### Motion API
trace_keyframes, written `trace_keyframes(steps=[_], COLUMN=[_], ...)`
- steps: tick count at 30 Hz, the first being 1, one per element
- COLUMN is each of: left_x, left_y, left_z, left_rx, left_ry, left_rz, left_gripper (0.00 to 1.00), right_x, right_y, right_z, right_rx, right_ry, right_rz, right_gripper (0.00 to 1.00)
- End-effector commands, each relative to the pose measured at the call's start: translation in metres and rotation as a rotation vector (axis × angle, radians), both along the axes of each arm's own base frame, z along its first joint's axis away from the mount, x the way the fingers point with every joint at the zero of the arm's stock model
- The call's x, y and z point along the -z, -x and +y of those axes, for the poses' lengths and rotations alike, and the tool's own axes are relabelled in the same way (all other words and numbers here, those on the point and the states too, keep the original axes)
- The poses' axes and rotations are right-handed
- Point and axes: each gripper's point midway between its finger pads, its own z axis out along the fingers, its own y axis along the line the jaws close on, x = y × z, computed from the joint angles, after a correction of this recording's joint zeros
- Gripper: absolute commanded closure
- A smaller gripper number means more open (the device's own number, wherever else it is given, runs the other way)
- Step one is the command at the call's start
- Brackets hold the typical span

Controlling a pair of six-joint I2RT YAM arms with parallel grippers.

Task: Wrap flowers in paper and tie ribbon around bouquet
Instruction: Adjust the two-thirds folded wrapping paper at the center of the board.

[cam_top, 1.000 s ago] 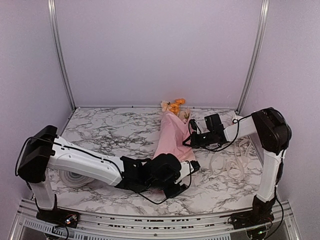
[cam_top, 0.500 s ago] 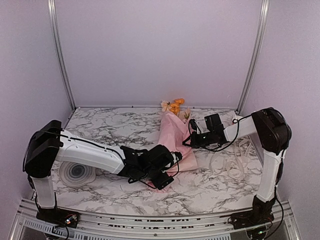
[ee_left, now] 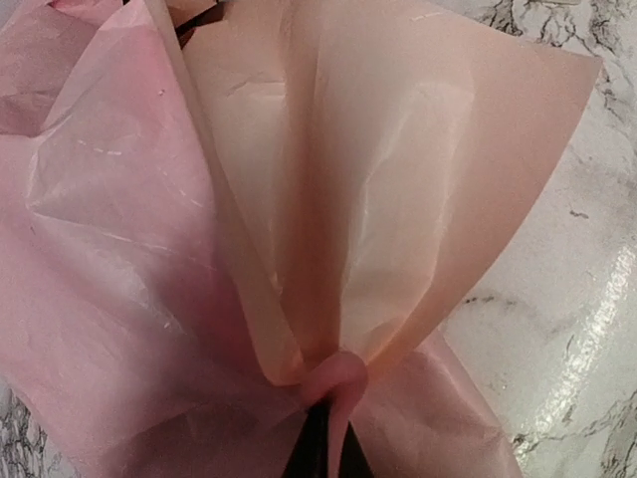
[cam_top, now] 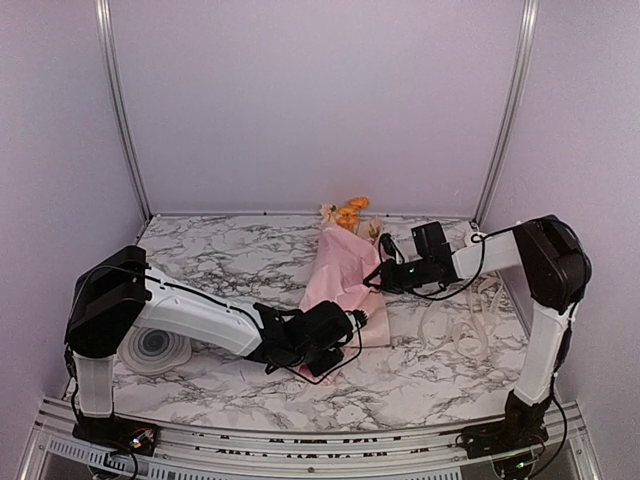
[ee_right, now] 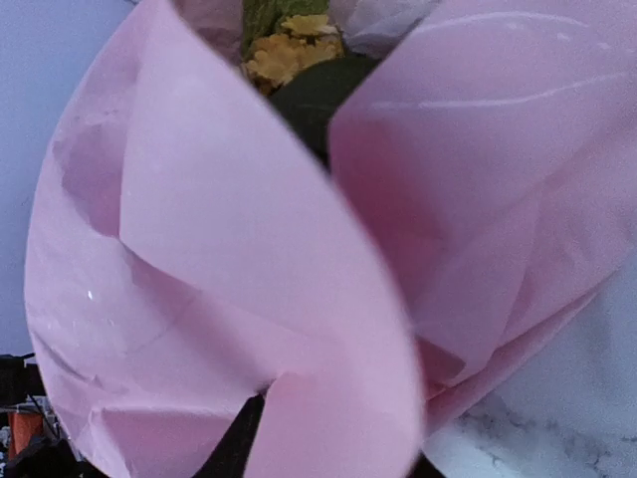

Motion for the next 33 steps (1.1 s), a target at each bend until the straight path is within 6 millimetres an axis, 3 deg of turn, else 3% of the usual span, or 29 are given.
trace_keyframes(steps=[1, 3, 5, 12, 17, 19, 21, 27, 30, 33], left_x=[0.023, 0.03, 0.034, 0.038, 0.041, 0.041, 0.041, 0.036, 0.035, 0.03], left_y=[0.012, 0.014, 0.015, 0.02, 0.022, 0.023, 0.023, 0.025, 0.028, 0.028], left_z=[0.0, -0.001, -0.003, -0.005, -0.005, -0.006, -0.007, -0.007, -0.008, -0.006], left_rx=[0.017, 0.017, 0.02, 0.025, 0.029, 0.034, 0.041, 0.058, 0.081, 0.089], left_ry=[0.008, 0.006, 0.01, 0.04, 0.042, 0.046, 0.043, 0.022, -0.013, -0.054], left_rz=[0.062, 0.077, 0.089, 0.116, 0.129, 0.133, 0.131, 0.106, 0.084, 0.043], left_gripper=[1.0, 1.0, 1.0, 1.0, 1.0, 1.0, 1.0, 1.0, 1.0, 1.0], right_x=[-0.061, -0.075, -0.075, -0.045, -0.048, -0.053, -0.052, -0.047, -0.051, -0.057], right_y=[0.005, 0.011, 0.021, 0.072, 0.105, 0.115, 0.121, 0.104, 0.092, 0.086], right_z=[0.002, -0.006, -0.02, -0.057, -0.047, -0.034, -0.021, 0.011, 0.03, 0.051], right_rx=[-0.041, -0.036, -0.007, 0.063, -0.025, -0.088, -0.141, -0.211, -0.249, -0.298], right_ry=[-0.02, 0.004, 0.046, 0.136, 0.018, -0.079, -0.154, -0.217, -0.245, -0.3], right_rz=[-0.101, -0.117, -0.089, 0.035, 0.017, 0.009, 0.014, -0.004, -0.03, -0.045], right_gripper=[0.6, 0.53, 0.48, 0.33, 0.29, 0.35, 0.47, 0.91, 1.0, 1.0])
